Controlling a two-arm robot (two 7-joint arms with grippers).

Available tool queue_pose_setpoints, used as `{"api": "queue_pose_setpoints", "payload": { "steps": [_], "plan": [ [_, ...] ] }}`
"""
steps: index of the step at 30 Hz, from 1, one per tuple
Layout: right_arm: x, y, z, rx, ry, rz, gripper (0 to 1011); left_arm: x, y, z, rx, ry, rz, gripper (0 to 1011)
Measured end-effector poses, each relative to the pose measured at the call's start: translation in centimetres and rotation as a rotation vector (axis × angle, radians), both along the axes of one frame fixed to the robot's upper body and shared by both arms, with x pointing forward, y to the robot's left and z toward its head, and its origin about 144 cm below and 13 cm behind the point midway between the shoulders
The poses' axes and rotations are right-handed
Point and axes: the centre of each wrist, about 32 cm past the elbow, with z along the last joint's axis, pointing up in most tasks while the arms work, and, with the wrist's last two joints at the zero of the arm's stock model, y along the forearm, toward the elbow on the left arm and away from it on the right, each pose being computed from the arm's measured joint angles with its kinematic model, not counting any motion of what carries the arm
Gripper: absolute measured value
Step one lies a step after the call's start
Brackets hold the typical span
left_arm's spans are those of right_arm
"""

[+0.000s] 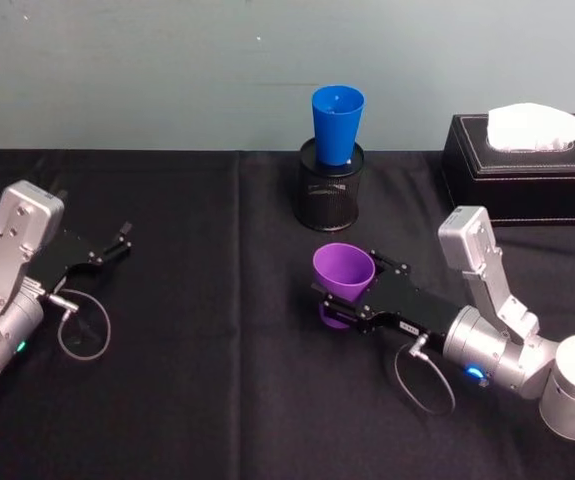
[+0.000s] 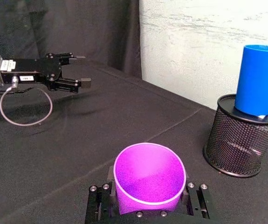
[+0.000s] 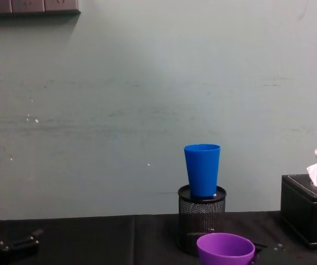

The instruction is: Pick up one cup with a gripper and tap it against the other cup.

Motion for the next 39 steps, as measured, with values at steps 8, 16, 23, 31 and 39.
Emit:
{"api": "queue_pose_setpoints", "payload": {
  "steps": [8,16,23,31,39],
  "plan": [
    [0.1,0.1,-0.4,0.002,-0.002,-0.001,747,0.0,0.0,0.0,0.000,0.000,0.000,1005],
    [0.2,0.1,-0.9,0.004,0.004,-0.007,747,0.0,0.0,0.0,0.000,0.000,0.000,1005],
    [0.3,0.2,-1.1,0.007,0.010,-0.007,746,0.0,0.0,0.0,0.000,0.000,0.000,1005],
    [0.4,0.2,-1.1,0.008,0.017,-0.012,747,0.0,0.0,0.0,0.000,0.000,0.000,1005],
    [0.4,0.1,-1.3,0.011,0.021,-0.015,747,0.0,0.0,0.0,0.000,0.000,0.000,1005]
  ]
}}
